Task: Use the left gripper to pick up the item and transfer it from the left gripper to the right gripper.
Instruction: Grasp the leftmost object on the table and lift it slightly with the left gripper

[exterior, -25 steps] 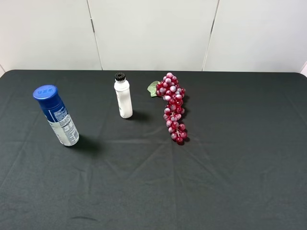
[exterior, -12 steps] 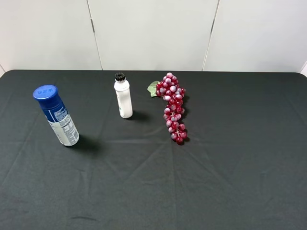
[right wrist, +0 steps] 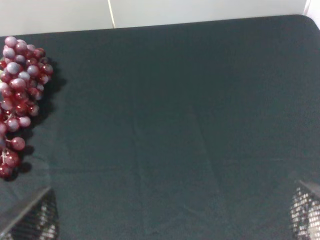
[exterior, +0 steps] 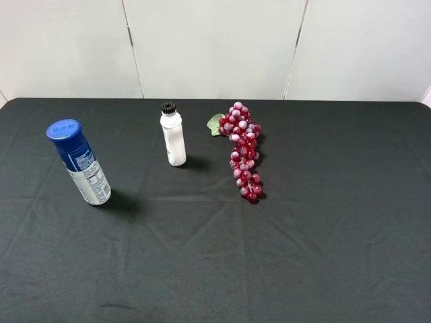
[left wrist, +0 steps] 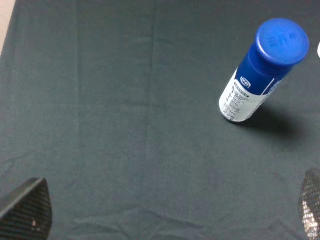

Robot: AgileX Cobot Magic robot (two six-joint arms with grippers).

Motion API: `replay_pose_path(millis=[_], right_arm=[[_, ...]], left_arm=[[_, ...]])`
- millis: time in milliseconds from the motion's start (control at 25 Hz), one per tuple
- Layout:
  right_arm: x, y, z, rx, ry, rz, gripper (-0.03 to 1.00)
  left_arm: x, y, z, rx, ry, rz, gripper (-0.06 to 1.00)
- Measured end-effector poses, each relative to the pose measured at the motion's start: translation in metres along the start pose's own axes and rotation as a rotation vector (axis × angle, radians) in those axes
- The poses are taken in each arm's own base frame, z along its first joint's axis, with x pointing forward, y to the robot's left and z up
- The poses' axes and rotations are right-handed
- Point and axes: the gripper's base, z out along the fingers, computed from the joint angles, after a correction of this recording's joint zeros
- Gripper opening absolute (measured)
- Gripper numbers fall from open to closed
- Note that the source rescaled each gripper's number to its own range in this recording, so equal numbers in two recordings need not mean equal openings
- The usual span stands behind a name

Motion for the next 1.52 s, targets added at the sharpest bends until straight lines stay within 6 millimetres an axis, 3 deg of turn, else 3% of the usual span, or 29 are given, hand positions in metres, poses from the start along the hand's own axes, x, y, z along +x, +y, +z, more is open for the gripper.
replay_pose_path(millis=[240,680,1120,1520], right_arm=[[0.000,0.000,0.000,0.000,0.000,0.000,1.00],[0.000,0.000,0.000,0.000,0.000,0.000,1.00],[0.000,0.000,0.000,0.000,0.000,0.000,1.00],[0.000,0.000,0.000,0.000,0.000,0.000,1.00]], left_arm=[[-0.035,-0.009,0.027,0.038,0.134,0.048,0.99],[-0.083,-0.038,0.111,0.071,0.419,0.147,0.99],[-0.085,-0.078,0.176,0.108,0.525,0.258,0.99],[-0.077,-0.102,0.214,0.119,0.559,0.295,0.99]])
